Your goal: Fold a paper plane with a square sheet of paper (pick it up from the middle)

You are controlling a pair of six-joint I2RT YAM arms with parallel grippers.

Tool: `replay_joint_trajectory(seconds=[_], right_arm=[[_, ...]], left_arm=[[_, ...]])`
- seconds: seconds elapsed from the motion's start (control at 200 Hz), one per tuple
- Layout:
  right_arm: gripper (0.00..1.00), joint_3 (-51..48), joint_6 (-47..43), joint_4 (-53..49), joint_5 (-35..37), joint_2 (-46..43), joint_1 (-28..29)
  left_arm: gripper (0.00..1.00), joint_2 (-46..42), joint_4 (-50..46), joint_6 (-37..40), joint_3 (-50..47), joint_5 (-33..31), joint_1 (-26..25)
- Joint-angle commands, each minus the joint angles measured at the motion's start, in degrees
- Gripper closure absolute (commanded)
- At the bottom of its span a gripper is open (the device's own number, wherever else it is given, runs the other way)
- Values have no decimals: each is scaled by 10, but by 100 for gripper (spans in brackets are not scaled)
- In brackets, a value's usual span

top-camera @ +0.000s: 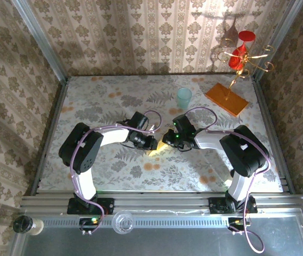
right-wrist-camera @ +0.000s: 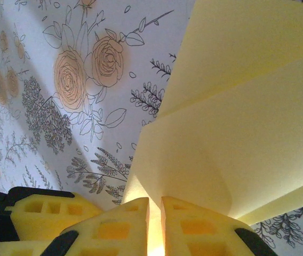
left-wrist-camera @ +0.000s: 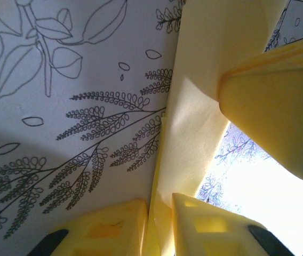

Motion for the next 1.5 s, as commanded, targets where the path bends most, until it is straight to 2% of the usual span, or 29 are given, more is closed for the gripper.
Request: replay_joint_trajectory(seconds=[0.0,0.425,0.615,0.91,1.21,1.495], right_arm=[[84,13,3,-20,7,15,-4],[84,14,3,-31,2,30,-5],[84,20,-21,-41,-18,33,-9],[83,26,-34,-45,-34,31,-13],[83,27,-34,-41,-39,33,-13],[83,29,-33,-43,-37,34,-13]], left_arm=[[77,40,-17,12,-20,-25,-18],[77,34,-18,11,-21,-24,-18],[76,-10,-12,-1,-26,-19,-13],[64,-76,25,-31,-52,60,21],[67,-76,47,-37,-64,106,36],[72,-64,25,-20,-63,91,37]])
